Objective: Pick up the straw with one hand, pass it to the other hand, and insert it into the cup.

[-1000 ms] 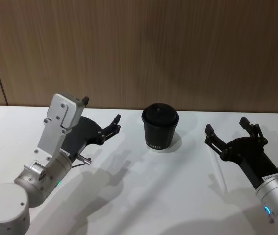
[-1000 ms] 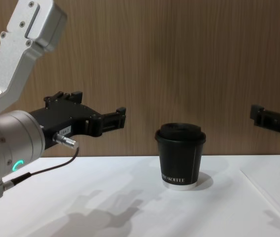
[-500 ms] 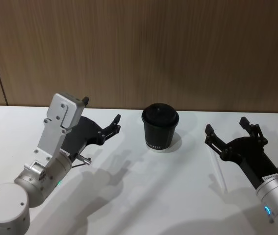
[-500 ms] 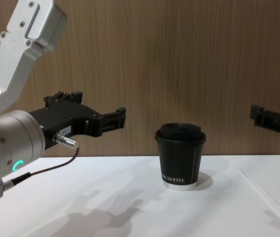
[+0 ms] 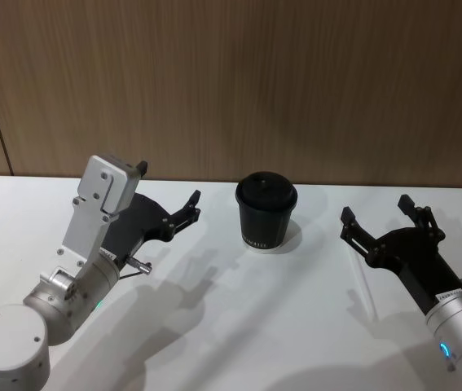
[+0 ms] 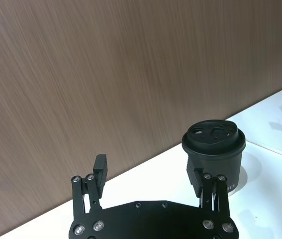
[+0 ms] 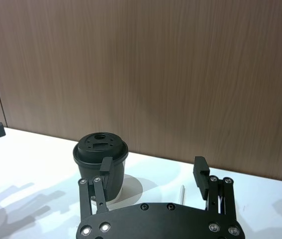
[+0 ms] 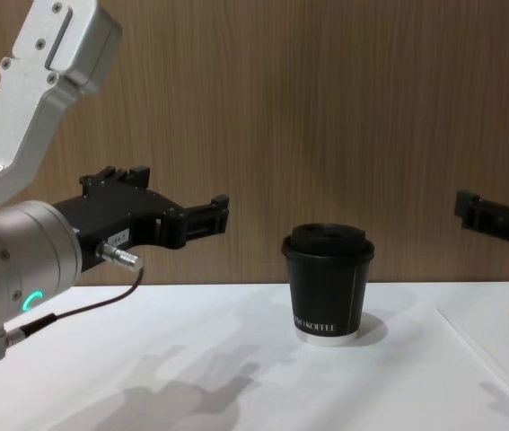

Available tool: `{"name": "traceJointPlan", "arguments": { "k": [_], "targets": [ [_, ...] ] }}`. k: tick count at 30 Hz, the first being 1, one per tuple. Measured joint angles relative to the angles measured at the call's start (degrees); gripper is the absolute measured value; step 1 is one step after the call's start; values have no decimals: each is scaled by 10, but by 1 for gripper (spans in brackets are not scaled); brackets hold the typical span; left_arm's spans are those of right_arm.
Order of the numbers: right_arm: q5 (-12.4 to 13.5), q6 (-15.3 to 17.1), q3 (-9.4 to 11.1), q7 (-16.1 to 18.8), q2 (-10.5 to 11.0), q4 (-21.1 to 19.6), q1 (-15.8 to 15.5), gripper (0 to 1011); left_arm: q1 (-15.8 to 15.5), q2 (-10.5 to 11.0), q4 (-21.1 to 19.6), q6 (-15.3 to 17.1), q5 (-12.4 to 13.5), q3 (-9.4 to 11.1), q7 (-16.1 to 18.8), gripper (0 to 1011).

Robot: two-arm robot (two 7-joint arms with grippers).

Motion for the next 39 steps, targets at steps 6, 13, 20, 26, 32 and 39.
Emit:
{"name": "traceJointPlan", "arguments": {
  "k": [6, 13, 20, 26, 32, 39],
  "targets": [
    [0, 0, 0, 0, 0, 0, 0, 1001, 0, 0, 0, 0, 0, 0, 0, 1003],
    [0, 0, 0, 0, 0, 0, 0, 1001, 0, 0, 0, 0, 0, 0, 0, 1003],
    [0, 0, 0, 0, 0, 0, 0, 1001, 0, 0, 0, 0, 0, 0, 0, 1003],
    [0, 1, 1, 0, 0, 1, 0, 1001, 0, 0, 0, 0, 0, 0, 0, 1003],
    [-2, 9, 3, 4, 2, 11, 5, 1001, 0, 0, 0, 0, 0, 0, 0, 1003],
    [-6, 22, 6, 14, 13, 23, 11, 1001, 0, 0, 0, 0, 0, 0, 0, 1003]
  ]
}}
